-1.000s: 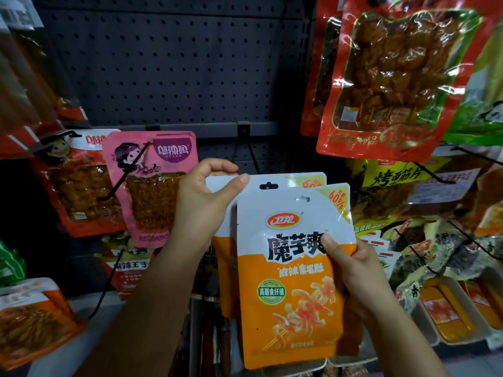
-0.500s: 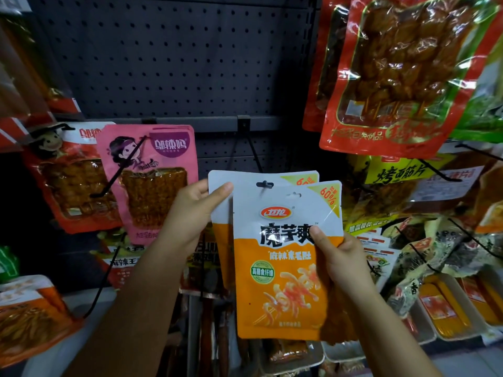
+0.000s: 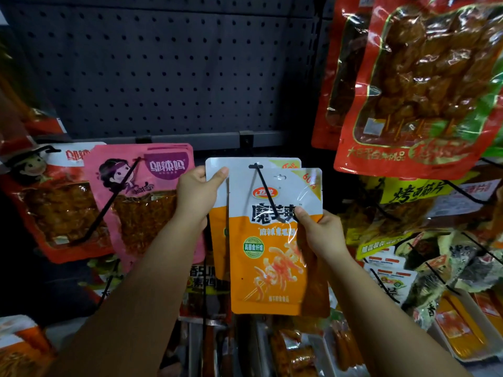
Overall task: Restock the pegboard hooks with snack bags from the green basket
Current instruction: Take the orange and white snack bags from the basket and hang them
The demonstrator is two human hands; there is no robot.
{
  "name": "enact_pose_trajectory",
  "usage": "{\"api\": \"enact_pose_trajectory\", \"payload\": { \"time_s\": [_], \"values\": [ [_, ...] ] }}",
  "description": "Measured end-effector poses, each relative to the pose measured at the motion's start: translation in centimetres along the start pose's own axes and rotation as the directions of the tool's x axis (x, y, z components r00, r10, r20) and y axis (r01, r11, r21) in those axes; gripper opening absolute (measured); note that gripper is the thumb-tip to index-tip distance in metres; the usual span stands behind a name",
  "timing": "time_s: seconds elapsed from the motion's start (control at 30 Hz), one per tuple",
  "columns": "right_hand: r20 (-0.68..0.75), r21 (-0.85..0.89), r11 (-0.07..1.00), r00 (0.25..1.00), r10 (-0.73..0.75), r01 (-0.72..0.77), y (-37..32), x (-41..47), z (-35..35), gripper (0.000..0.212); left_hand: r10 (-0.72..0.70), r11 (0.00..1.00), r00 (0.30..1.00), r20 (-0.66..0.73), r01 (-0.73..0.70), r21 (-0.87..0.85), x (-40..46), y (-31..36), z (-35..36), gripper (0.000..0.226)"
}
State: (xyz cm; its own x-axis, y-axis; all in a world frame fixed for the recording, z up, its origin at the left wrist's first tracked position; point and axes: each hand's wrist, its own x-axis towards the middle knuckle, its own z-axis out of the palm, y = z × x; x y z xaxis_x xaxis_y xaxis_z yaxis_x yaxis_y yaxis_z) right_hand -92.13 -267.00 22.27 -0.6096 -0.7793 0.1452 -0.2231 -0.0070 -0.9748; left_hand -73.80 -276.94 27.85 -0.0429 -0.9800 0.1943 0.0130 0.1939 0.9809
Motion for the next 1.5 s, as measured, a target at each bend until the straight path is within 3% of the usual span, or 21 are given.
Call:
{"api": "enact_pose_trajectory", "payload": {
  "time_s": [0.3,0.47,0.6,0.7,0.77,0.87,1.03,1.13,1.27,1.4,1.5],
  "values": [
    [-0.090,-0.103,0.993,0.995,0.051,-0.061,-0.3,5.6,3.5,0.053,-0.012,0.994,0.986,-0.168,0.030,0.106,5.3,-0.7,1.9,0.015],
    [-0.078,-0.084,0.990,0.991,0.106,-0.112,0.0,7.1,4.6,0.027,-0.012,0.990,0.977,-0.211,0.041,0.136,6.5,-0.8,2.6,0.014],
    [-0.093,-0.012,0.990,0.986,0.136,-0.138,0.8,6.7,4.5,0.027,-0.028,0.990,0.988,-0.151,0.048,0.131,5.8,-0.9,2.3,0.008],
    [-0.143,0.003,0.988,0.978,0.155,-0.156,1.6,5.2,4.0,0.026,-0.013,0.985,0.997,-0.078,0.026,0.173,4.0,-1.3,2.1,0.025],
    [-0.171,0.044,0.987,0.973,0.158,-0.152,1.9,4.1,3.5,0.020,-0.008,0.976,0.999,-0.032,0.015,0.218,2.6,-2.0,1.8,0.049],
    [-0.081,0.128,0.980,0.983,0.166,-0.155,1.5,2.1,2.4,0.019,0.030,0.955,0.998,0.063,-0.047,0.291,-0.3,-2.9,1.2,0.070],
    [0.159,0.154,0.972,0.975,0.153,-0.178,-0.3,-2.4,0.0,0.012,0.060,0.932,0.992,0.108,-0.095,0.350,-4.9,-3.1,0.4,0.081],
    [0.293,0.279,0.920,0.936,0.193,-0.277,-1.0,-5.3,-1.6,0.020,-0.003,0.969,0.993,0.118,-0.026,0.244,-6.7,-2.4,-0.2,0.070],
    [0.349,0.299,0.899,0.914,0.209,-0.320,-1.1,-8.4,-2.9,0.017,0.031,0.993,0.995,0.097,-0.042,0.111,-9.7,-1.7,-0.6,0.005],
    [0.306,0.185,0.967,0.946,0.112,-0.174,-1.3,-9.9,-4.2,0.011,-0.026,0.998,0.990,0.136,0.034,-0.059,-12.2,-1.4,-1.1,0.008],
    [0.289,0.255,0.963,0.957,0.009,-0.086,-2.4,-10.6,-4.6,0.028,-0.023,0.985,0.984,0.175,0.052,-0.165,-13.6,-1.2,-1.7,0.013]
  ]
}}
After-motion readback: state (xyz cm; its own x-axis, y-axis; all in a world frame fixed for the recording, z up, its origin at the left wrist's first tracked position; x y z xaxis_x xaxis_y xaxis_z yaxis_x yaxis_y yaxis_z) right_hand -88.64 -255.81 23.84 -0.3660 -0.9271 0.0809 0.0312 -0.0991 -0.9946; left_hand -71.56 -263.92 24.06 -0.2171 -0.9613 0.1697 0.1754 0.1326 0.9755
